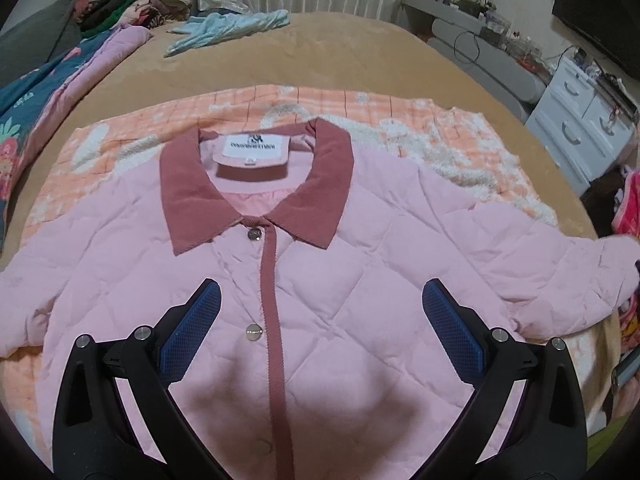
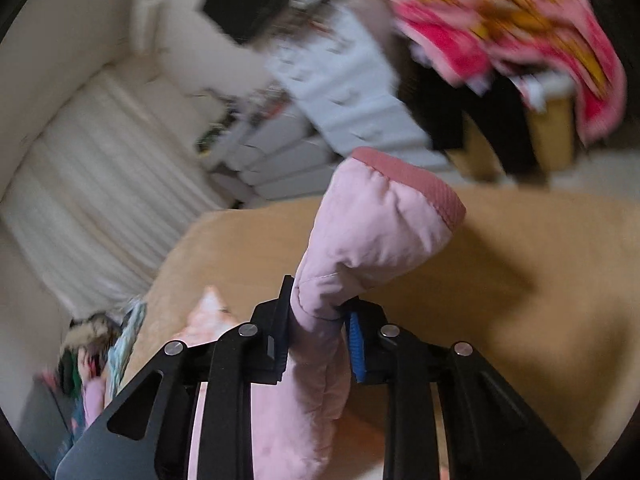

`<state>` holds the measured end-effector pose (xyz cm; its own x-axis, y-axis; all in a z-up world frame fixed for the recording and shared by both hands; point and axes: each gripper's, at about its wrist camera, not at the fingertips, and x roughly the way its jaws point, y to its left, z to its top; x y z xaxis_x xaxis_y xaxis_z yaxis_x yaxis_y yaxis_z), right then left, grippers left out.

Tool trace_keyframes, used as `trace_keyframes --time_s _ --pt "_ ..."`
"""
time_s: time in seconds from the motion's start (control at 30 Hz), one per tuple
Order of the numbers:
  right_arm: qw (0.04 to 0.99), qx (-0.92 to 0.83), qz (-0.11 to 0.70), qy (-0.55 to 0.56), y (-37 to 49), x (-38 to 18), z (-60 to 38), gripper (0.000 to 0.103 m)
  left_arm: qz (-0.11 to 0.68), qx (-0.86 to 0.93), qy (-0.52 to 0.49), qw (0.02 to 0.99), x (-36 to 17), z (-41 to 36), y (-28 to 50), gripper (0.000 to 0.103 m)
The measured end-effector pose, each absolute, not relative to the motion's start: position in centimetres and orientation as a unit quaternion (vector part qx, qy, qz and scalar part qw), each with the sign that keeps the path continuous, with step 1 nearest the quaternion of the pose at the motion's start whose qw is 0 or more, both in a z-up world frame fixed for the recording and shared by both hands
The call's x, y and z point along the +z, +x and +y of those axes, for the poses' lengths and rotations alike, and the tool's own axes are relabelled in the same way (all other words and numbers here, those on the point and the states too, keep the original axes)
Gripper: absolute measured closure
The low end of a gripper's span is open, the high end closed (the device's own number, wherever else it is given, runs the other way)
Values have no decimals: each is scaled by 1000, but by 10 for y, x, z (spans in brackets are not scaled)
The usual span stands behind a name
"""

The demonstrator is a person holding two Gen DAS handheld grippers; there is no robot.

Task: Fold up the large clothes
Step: 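Lift the sleeve with the right tool and carry it across the jacket body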

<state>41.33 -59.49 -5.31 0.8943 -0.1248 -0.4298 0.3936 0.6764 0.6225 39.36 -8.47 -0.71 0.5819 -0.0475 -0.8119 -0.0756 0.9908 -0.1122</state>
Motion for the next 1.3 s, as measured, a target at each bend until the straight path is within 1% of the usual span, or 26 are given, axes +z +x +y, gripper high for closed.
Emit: trace_keyframes --time_s 0.17,0.5,0.63,0.87,1.3 --pt "933 -82 139 322 419 5 -553 81 446 7 -74 892 14 -72 387 8" --pt "960 17 105 261 408 76 -470 82 431 9 -97 897 48 -39 369 8" --pt "964 35 96 244 400 91 -445 82 424 8 -95 900 66 -26 359 8" --pt "969 62 118 207 411 109 -395 82 411 5 -118 904 87 4 344 8" --pt "976 116 125 138 416 135 -281 82 399 -7 -130 907 92 44 322 8"
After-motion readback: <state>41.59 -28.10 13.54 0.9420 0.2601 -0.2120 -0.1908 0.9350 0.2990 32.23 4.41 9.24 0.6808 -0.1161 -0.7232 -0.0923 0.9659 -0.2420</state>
